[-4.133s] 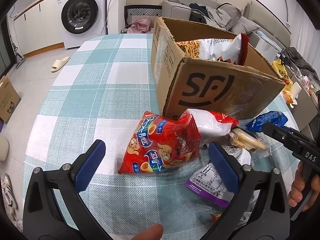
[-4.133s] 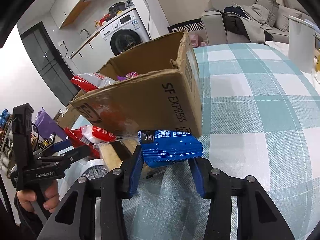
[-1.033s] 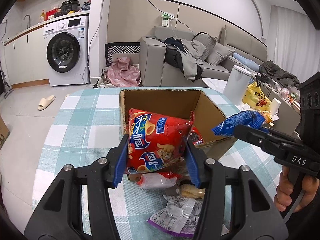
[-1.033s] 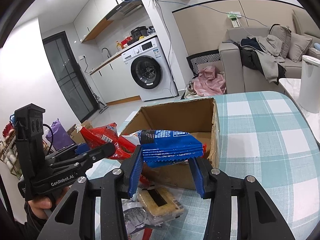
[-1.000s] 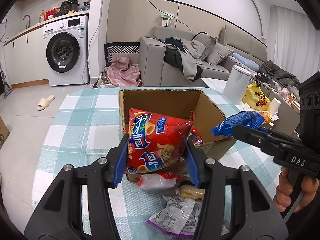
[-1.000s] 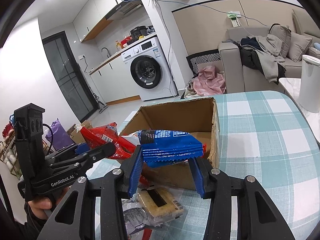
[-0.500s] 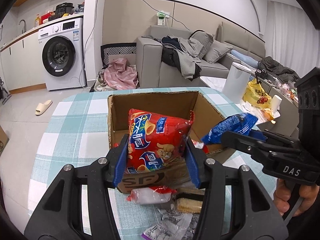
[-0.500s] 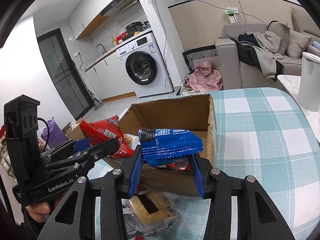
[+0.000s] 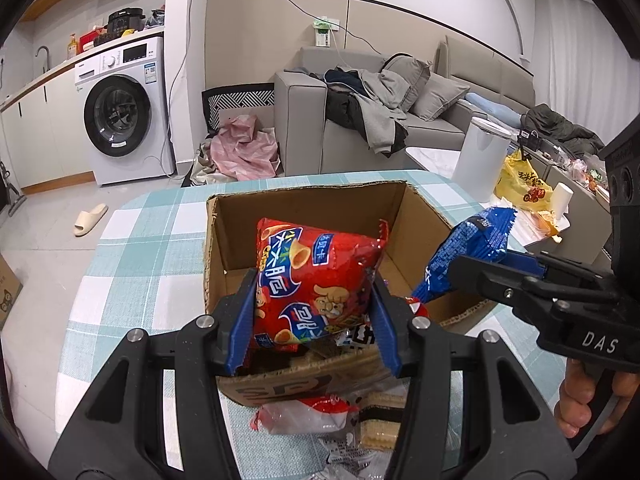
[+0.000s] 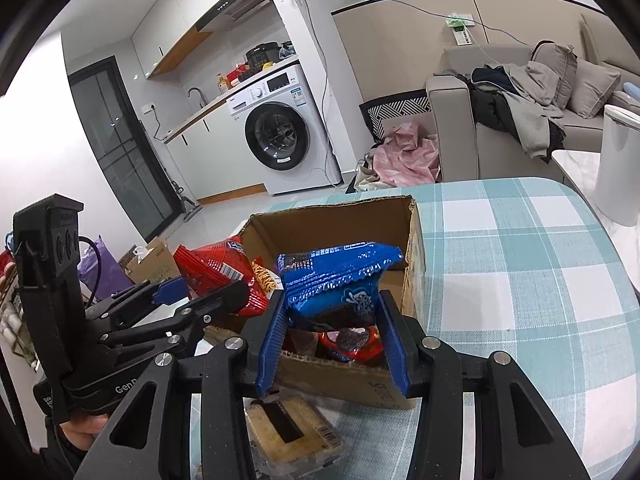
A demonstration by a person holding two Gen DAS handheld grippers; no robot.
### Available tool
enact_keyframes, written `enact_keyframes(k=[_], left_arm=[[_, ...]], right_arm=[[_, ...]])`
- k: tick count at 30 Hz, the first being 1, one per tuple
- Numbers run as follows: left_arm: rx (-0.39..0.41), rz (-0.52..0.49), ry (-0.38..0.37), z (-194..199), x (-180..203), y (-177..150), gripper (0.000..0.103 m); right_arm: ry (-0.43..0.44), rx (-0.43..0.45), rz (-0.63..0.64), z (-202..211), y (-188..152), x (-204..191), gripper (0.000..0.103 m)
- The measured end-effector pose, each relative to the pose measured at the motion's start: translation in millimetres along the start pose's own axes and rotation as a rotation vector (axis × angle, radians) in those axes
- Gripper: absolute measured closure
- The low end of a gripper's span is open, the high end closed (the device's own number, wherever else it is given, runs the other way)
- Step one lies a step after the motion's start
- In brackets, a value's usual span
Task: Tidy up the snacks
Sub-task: 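Lower both packs into the box and open both grippers, then withdraw both tools from the box toward the remaining snacks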
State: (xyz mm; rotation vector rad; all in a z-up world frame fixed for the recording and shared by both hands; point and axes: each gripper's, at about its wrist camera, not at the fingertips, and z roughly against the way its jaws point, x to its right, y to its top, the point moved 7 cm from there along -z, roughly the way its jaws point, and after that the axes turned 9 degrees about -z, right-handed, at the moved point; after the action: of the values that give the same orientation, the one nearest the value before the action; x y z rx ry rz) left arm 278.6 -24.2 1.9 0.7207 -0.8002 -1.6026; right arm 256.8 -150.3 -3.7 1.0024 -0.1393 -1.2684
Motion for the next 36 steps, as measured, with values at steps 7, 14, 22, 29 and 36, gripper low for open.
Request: enact_keyframes(k=[7,14,22,29,36], left_arm=[[-0.020,0.013,-0.017,-17.8,-2.7,1.3,0.054],[-0.033,0.023,-0.032,-23.3,-7.5,1.3,0.052],[-0.008,-0.010,-0.006,0.7,-6.8,3.6,0.017],[0.010,0.006,-0.010,30.1,-10.5,-5.2,0.000],[0.010,0.012,0.002,59.8,-14.0,-23.1,0.000]], right_arm=[[-0.032,-0.018,0.019,-13.5,6.8,1.3,0.056],[-0.001,-0.006,0.011,-10.9,14.8,-2.8,0.034],[-0.018,0.038,0.021,13.1,14.0,-0.6,0.007],[-0.038,0.044,0.016,30.8,2.9,7.2,0.001],[-0.059,-0.005,0.033,35.9,-20.9,7.8,0.001]])
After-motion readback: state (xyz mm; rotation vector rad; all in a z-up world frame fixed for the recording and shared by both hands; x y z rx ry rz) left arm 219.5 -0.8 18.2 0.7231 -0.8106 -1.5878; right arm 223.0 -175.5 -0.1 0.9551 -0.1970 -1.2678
